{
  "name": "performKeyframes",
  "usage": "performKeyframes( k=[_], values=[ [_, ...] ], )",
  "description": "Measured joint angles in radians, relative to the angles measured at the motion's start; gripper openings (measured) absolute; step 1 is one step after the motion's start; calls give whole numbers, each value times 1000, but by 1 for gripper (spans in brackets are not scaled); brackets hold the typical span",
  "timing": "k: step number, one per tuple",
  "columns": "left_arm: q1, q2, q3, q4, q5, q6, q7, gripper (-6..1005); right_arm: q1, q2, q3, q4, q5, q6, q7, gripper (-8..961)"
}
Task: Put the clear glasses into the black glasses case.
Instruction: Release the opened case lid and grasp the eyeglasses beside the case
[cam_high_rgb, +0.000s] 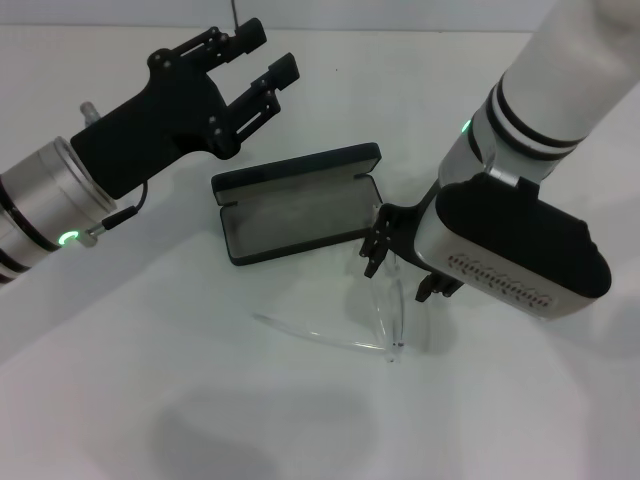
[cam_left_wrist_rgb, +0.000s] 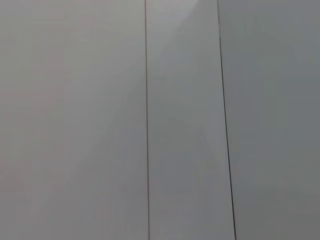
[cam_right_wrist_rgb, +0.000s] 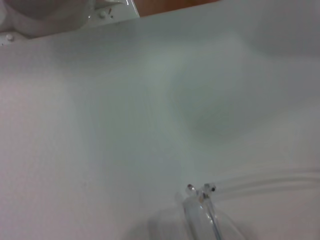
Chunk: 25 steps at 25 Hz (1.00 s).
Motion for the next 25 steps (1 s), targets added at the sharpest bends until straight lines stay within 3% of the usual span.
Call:
performKeyframes(
  k=[6, 11, 16, 19, 25],
  values=[
    [1, 0, 0, -1, 0, -7, 0, 479, 4, 0, -32, 27, 5, 41, 6, 589],
    [1, 0, 3, -2, 0, -7, 1, 479, 10, 0, -39, 52, 7, 60, 7, 521],
    [-2, 0, 3, -3, 1, -9, 1, 479, 10, 0, -32, 55, 10, 56, 9, 398],
    [-4, 0, 2, -3, 1, -10, 1, 479, 8, 0, -21, 53, 8, 53, 19, 220],
    [-4, 0, 2, -3, 2, -10, 1, 479, -5, -1, -2, 28, -30, 48, 77, 43]
  ],
)
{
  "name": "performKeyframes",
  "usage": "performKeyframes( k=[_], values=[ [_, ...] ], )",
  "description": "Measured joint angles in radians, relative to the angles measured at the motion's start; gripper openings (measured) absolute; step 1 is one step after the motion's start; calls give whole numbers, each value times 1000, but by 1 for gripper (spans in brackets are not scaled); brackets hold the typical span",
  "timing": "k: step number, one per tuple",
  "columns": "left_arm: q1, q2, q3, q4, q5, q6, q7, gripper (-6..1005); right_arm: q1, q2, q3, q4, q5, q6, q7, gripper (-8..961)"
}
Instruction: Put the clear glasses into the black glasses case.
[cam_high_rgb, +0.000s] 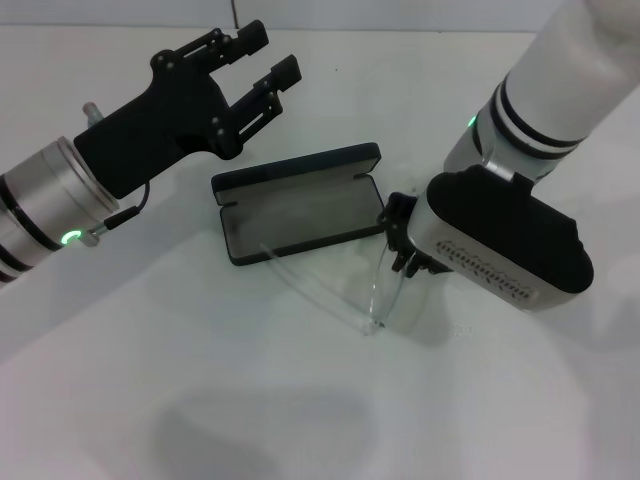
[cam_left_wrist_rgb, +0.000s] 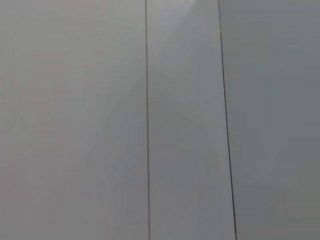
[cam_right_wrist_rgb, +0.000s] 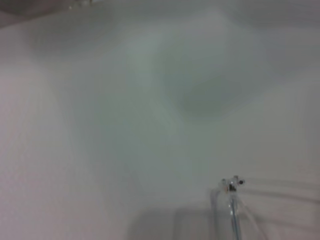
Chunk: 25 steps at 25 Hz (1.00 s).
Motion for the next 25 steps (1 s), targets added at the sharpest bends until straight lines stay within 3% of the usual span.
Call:
performKeyframes(
  k=[6, 12, 17, 19, 25],
  values=[
    [0, 1, 0, 2, 1, 3, -21, 478, -117, 1, 67, -138, -41, 13, 30, 45],
    [4, 12, -2, 49, 1, 13, -198, 478, -330, -1, 155, -295, 40, 130, 19, 47],
    [-1, 22, 0, 67, 5, 26, -213, 478, -513, 0, 151, -302, 235, 384, -51, 49],
    [-6, 25, 1, 70, 6, 37, -216, 478, -554, 0, 148, -281, 318, 450, -80, 50],
    [-16, 33, 9, 104, 13, 48, -245, 478, -592, -2, 156, -114, 746, 524, -328, 52]
  ],
)
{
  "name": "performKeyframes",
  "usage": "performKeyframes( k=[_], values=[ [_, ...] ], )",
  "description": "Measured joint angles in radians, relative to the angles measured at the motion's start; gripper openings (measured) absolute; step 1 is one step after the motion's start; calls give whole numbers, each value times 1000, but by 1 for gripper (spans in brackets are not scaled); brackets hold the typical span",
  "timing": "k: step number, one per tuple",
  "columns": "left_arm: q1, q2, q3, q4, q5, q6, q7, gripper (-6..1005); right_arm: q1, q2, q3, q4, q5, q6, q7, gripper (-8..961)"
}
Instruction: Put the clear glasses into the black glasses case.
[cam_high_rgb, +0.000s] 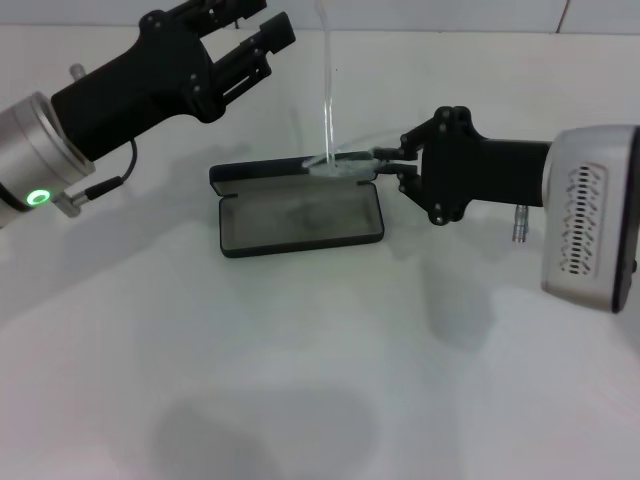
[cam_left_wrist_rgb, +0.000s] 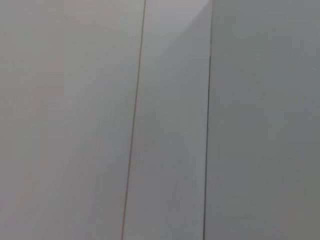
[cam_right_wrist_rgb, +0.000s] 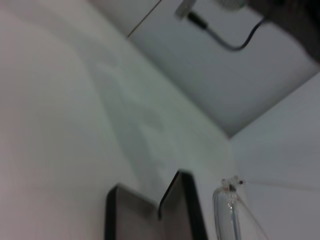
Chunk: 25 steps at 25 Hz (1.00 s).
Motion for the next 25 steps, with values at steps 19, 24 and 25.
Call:
performKeyframes(
  k=[19, 24, 25],
  values=[
    [-95, 10, 1, 2, 77, -23, -19, 478, 89, -13, 302, 340, 303, -470, -180, 59],
    [-109, 12, 3, 3, 77, -10, -17, 478, 150, -15, 303, 382, 239, -483, -78, 61],
    [-111, 12, 7, 3, 77, -8, -17, 478, 161, -15, 303, 390, 227, -488, -57, 61]
  ],
)
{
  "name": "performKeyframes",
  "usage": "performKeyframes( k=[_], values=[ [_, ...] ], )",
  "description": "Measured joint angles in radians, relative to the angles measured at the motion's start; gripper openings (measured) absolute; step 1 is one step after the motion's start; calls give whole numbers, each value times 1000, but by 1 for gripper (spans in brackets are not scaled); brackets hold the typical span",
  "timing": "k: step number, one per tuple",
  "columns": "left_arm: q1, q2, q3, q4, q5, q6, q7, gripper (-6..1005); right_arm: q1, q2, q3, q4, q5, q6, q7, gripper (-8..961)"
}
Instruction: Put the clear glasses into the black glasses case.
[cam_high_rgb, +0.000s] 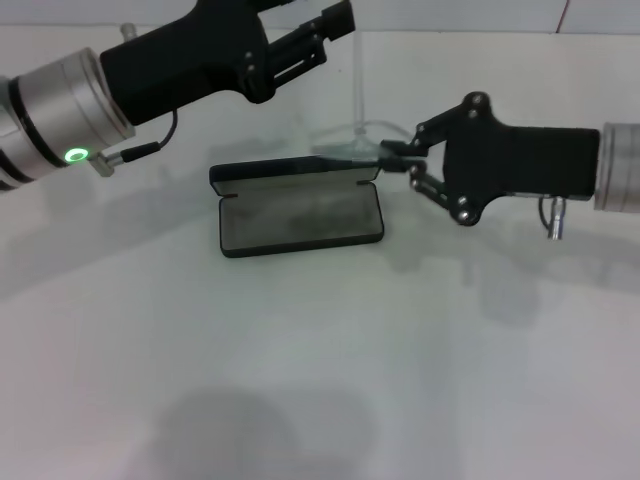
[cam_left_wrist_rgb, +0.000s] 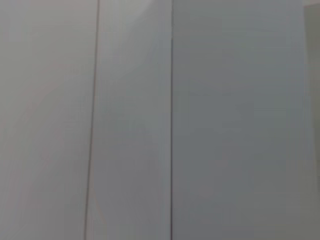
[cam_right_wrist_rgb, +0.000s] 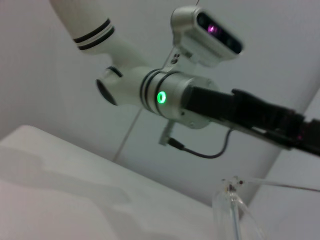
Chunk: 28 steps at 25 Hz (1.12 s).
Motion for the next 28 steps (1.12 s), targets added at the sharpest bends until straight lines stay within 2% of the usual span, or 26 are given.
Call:
performKeyframes(
  k=[3, 7, 13, 22, 25, 28],
  values=[
    [-13, 1, 32, 0, 0, 2, 1, 478, 39, -1, -2, 33, -26, -30, 26, 63],
    [-32, 1, 72, 0, 20, -8, 1, 477, 43, 0, 0, 36, -27, -53, 28, 64],
    [-50, -1, 73, 2, 76, -15, -22, 477, 31, 3, 1, 18, -24, -83, 14, 66],
    [-66, 3, 72, 80, 180, -38, -205, 477, 26, 2, 3, 9, -22, -122, -16, 70],
    [-75, 14, 70, 93, 192, -50, -294, 477, 20, 2, 2, 2, -24, -135, -37, 71],
    [-85, 38, 70, 97, 195, -55, -379, 477, 3, 0, 3, -24, -34, -152, -50, 72]
  ],
)
